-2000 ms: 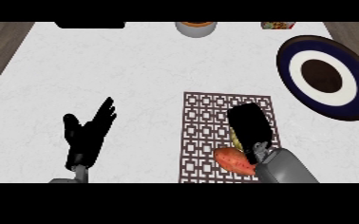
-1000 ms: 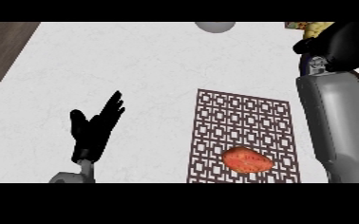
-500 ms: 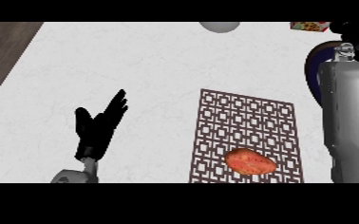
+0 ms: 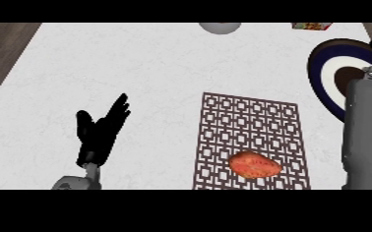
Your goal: Pick the squash from the placemat and place it in the plate
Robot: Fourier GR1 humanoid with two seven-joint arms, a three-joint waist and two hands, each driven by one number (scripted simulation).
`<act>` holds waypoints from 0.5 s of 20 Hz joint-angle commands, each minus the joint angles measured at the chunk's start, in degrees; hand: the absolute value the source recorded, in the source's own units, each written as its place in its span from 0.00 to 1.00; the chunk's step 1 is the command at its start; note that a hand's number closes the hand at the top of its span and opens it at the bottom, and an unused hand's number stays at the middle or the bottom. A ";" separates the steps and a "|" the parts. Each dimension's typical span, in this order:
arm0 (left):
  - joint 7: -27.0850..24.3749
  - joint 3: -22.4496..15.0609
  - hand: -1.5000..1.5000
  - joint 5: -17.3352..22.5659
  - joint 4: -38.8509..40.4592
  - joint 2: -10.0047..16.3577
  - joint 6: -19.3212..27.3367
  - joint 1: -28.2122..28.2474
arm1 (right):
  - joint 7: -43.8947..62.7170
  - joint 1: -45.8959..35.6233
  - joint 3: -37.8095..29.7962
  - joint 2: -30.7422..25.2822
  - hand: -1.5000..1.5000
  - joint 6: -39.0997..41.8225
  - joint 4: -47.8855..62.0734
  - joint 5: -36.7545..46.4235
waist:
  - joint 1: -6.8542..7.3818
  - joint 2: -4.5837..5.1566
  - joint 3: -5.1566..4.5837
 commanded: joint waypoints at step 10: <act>-0.04 1.31 0.50 0.78 -0.74 1.56 -0.90 2.37 | 9.67 4.90 -17.08 1.66 1.00 -25.84 3.78 1.74 | -1.93 -1.31 0.00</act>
